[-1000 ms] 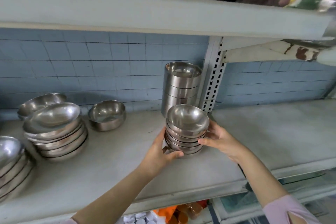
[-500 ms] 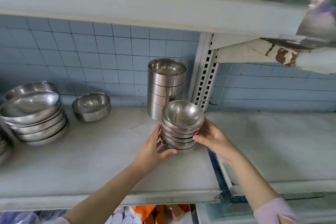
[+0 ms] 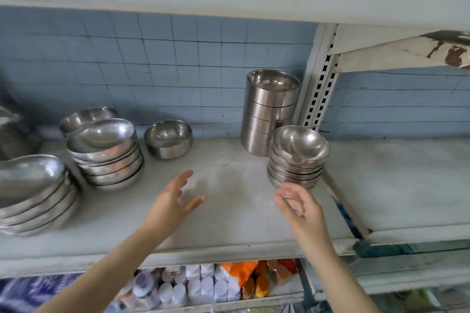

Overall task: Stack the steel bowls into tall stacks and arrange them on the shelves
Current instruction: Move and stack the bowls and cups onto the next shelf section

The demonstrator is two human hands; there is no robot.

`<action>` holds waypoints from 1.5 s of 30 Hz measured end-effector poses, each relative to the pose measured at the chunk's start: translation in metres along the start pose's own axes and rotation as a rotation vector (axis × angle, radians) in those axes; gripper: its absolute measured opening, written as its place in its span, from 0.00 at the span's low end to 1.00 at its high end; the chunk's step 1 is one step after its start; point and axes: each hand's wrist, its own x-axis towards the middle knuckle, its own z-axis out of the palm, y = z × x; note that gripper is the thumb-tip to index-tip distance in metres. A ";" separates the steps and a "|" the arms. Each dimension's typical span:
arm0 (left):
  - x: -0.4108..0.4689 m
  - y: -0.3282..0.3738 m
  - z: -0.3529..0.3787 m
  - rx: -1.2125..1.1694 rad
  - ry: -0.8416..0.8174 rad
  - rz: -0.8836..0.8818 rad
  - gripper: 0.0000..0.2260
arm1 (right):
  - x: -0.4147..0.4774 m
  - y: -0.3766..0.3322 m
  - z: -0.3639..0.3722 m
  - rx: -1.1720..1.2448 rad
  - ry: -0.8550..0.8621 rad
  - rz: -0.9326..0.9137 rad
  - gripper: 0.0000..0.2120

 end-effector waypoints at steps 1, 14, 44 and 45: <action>-0.003 -0.003 -0.015 0.037 0.015 0.033 0.31 | 0.002 -0.004 0.015 0.004 -0.022 0.001 0.14; 0.031 0.014 -0.213 0.323 0.204 0.208 0.32 | 0.050 -0.033 0.178 0.120 -0.105 0.056 0.26; 0.190 0.002 -0.237 0.677 -0.251 -0.508 0.35 | 0.166 -0.008 0.232 -0.106 -0.383 0.050 0.45; 0.192 -0.001 -0.237 0.693 -0.254 -0.517 0.35 | 0.167 -0.007 0.233 -0.117 -0.364 0.035 0.46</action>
